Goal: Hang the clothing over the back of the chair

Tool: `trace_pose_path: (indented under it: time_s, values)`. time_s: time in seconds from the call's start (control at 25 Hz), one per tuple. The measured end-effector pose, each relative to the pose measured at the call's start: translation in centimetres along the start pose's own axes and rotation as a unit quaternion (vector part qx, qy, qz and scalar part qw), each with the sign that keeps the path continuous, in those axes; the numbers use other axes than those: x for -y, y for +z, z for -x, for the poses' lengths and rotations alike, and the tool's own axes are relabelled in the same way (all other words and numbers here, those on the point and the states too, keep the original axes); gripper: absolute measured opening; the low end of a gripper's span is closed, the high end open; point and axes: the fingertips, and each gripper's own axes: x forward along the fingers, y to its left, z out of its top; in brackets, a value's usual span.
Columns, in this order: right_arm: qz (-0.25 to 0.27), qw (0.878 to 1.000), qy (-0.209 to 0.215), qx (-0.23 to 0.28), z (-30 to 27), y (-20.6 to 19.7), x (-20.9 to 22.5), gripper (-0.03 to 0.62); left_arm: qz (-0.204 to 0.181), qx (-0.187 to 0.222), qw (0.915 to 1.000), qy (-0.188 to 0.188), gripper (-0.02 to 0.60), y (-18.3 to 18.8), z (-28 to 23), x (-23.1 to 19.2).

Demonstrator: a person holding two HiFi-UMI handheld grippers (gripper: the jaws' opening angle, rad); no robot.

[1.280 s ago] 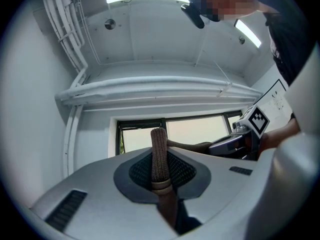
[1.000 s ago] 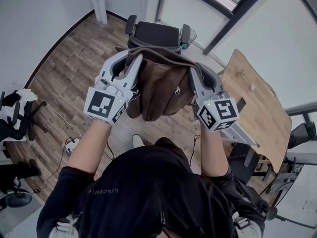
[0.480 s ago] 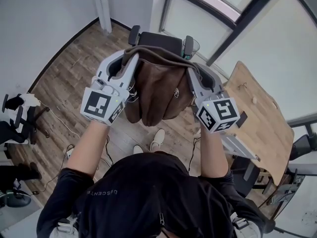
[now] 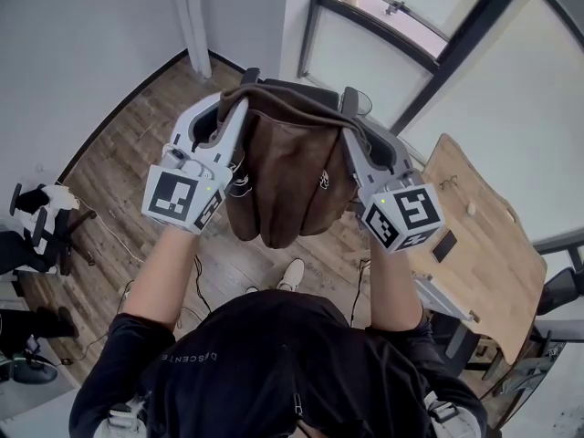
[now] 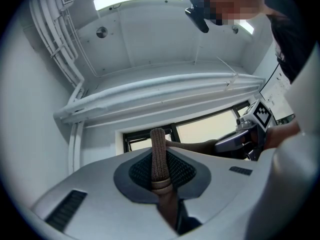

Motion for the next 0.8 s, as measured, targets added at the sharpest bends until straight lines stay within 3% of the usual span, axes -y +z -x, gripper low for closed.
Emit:
trace_pose_path:
  time_s: [0.8]
  values:
    - [0.020, 0.998, 0.054, 0.023, -5.4, 1.6, 8.4, 0.057, -0.019, 0.012, 0.9990, 0.039, 0.052, -0.4, -10.8, -3.2]
